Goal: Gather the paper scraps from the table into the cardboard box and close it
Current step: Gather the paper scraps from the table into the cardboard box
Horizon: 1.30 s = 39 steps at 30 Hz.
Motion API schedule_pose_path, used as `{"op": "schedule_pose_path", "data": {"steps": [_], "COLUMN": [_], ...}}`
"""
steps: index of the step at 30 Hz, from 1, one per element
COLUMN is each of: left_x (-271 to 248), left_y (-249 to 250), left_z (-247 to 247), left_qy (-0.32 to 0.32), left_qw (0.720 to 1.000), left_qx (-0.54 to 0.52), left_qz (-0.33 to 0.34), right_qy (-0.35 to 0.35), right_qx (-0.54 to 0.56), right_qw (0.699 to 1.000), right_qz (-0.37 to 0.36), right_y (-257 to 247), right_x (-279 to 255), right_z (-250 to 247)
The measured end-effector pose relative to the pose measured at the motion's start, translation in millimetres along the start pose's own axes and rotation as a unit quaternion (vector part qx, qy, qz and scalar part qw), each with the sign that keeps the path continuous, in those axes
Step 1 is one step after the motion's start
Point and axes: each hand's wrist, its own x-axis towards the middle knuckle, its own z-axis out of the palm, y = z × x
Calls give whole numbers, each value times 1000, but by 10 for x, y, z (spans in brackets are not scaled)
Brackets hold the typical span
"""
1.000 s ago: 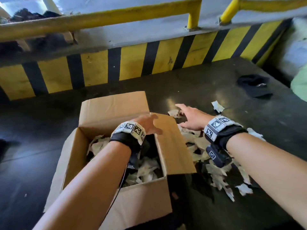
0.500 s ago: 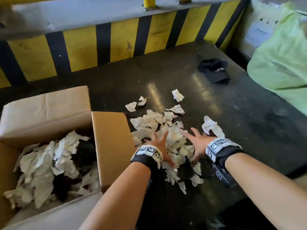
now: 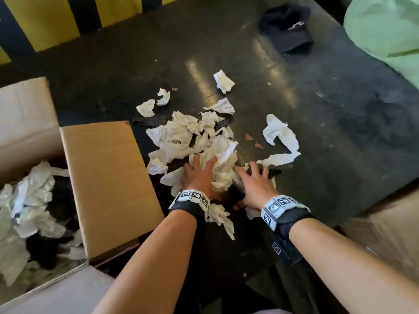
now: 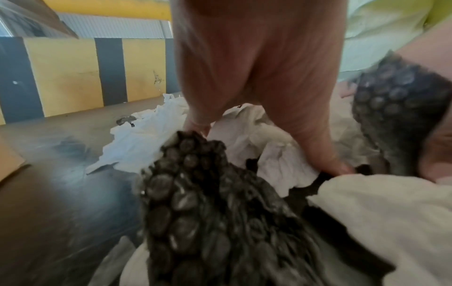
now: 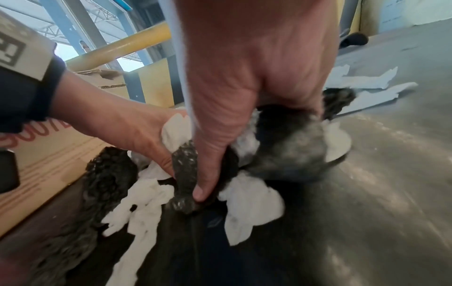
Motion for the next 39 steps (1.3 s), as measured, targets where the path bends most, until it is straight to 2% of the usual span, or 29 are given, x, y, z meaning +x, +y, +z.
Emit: {"op": "schedule_pose_path", "data": {"steps": [4, 8, 13, 21, 26, 32, 39], "left_x": [67, 101, 105, -13, -288, -962, -1864], "left_y": [48, 97, 184, 397, 301, -363, -1834], "left_z": [65, 82, -108, -903, -1518, -2138, -2405], "left_qy": [36, 30, 55, 150, 243, 311, 358], "left_qw": [999, 998, 994, 976, 951, 935, 926], "left_qx": [-10, -37, -40, -49, -34, -53, -96], "left_qz": [24, 51, 90, 153, 187, 164, 72], "right_qy": [32, 40, 77, 179, 249, 298, 259], "right_qx": [66, 116, 157, 172, 167, 146, 127], "right_qw": [997, 992, 984, 967, 949, 925, 908], "right_qz": [-20, -21, -24, -55, -100, -186, -304], "right_y": [-20, -77, -111, -215, -528, -1365, -2938], "right_x": [40, 27, -13, -283, -541, -753, -1038], "right_z": [-36, -35, -208, -988, -1458, -1680, -1482]}}
